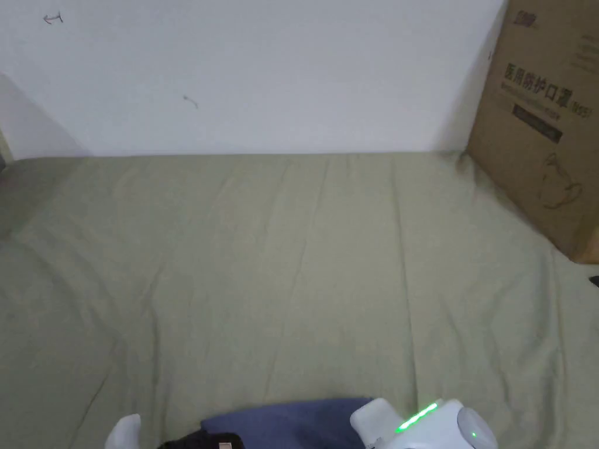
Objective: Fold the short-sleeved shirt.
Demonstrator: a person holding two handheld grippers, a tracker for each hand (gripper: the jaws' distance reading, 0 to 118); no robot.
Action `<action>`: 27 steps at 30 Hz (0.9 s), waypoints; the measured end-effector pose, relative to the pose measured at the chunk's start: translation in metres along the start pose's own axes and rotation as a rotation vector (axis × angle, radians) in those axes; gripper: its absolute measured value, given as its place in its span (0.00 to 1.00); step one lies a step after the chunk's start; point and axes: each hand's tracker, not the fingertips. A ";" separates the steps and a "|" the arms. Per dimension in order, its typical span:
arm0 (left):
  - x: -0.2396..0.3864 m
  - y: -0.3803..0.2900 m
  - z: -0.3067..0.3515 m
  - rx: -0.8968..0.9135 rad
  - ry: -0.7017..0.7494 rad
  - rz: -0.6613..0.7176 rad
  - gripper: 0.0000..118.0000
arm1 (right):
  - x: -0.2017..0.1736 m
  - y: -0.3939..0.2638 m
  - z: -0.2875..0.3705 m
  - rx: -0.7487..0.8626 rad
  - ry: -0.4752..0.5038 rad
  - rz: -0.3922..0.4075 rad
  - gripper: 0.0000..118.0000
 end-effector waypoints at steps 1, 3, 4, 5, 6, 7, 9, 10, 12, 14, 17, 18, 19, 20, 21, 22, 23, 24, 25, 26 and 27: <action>-0.007 0.005 -0.009 -0.040 -0.019 0.054 0.99 | 0.003 0.003 -0.002 -0.015 0.012 0.008 0.00; -0.015 0.012 -0.019 -0.047 -0.088 0.098 1.00 | 0.010 0.010 -0.004 -0.054 0.044 0.008 0.00; -0.014 0.017 -0.021 -0.034 -0.141 0.112 1.00 | 0.013 0.014 -0.004 -0.072 0.060 0.005 0.00; -0.014 0.019 -0.027 -0.068 -0.164 0.143 1.00 | 0.012 0.018 0.000 -0.086 0.071 0.004 0.00; -0.015 0.020 -0.035 -0.119 -0.201 0.177 1.00 | 0.015 0.020 -0.001 -0.096 0.082 0.002 0.00; -0.015 0.020 -0.043 -0.155 -0.241 0.199 1.00 | 0.016 0.022 -0.001 -0.103 0.091 -0.001 0.00; -0.011 0.011 -0.062 -0.184 -0.273 0.196 0.99 | 0.022 0.023 -0.004 -0.109 0.110 -0.010 0.00; -0.007 0.008 -0.067 -0.170 -0.246 0.164 0.91 | 0.024 0.022 -0.004 -0.107 0.120 -0.018 0.00; 0.002 0.002 -0.073 -0.176 -0.139 0.084 0.15 | 0.028 0.017 -0.003 -0.087 0.142 -0.054 0.00; -0.004 -0.011 -0.078 -0.155 0.115 0.023 0.15 | 0.029 0.008 -0.002 -0.037 0.149 -0.097 0.00; -0.004 -0.013 -0.068 -0.120 -0.043 0.151 0.15 | 0.026 -0.008 0.004 0.057 0.139 -0.133 0.00; 0.001 -0.013 -0.064 -0.112 -0.004 0.110 0.15 | 0.024 -0.015 0.009 0.096 0.132 -0.119 0.00; 0.011 -0.012 -0.056 -0.101 0.040 0.040 0.15 | 0.022 -0.022 0.016 0.137 0.122 -0.107 0.00; 0.023 -0.010 -0.047 -0.112 0.070 -0.036 0.15 | 0.019 -0.030 0.026 0.181 0.118 -0.120 0.00; 0.035 -0.007 -0.036 -0.120 0.082 -0.085 0.15 | 0.016 -0.038 0.037 0.227 0.127 -0.136 0.00; 0.047 -0.003 -0.020 -0.137 0.085 -0.134 0.15 | 0.013 -0.046 0.049 0.256 0.146 -0.156 0.00; 0.055 0.003 0.000 -0.138 0.122 -0.172 0.15 | 0.009 -0.054 0.058 0.258 0.158 -0.172 0.00; 0.060 0.010 0.023 -0.142 0.169 -0.216 0.15 | 0.006 -0.061 0.066 0.254 0.172 -0.177 0.00; 0.063 0.019 0.046 -0.138 0.239 -0.257 0.15 | 0.002 -0.067 0.072 0.243 0.184 -0.181 0.00; 0.064 0.030 0.072 -0.135 0.330 -0.300 0.15 | -0.004 -0.073 0.077 0.230 0.189 -0.183 0.00; 0.063 0.040 0.100 -0.129 0.428 -0.346 0.15 | -0.011 -0.080 0.081 0.221 0.190 -0.184 0.00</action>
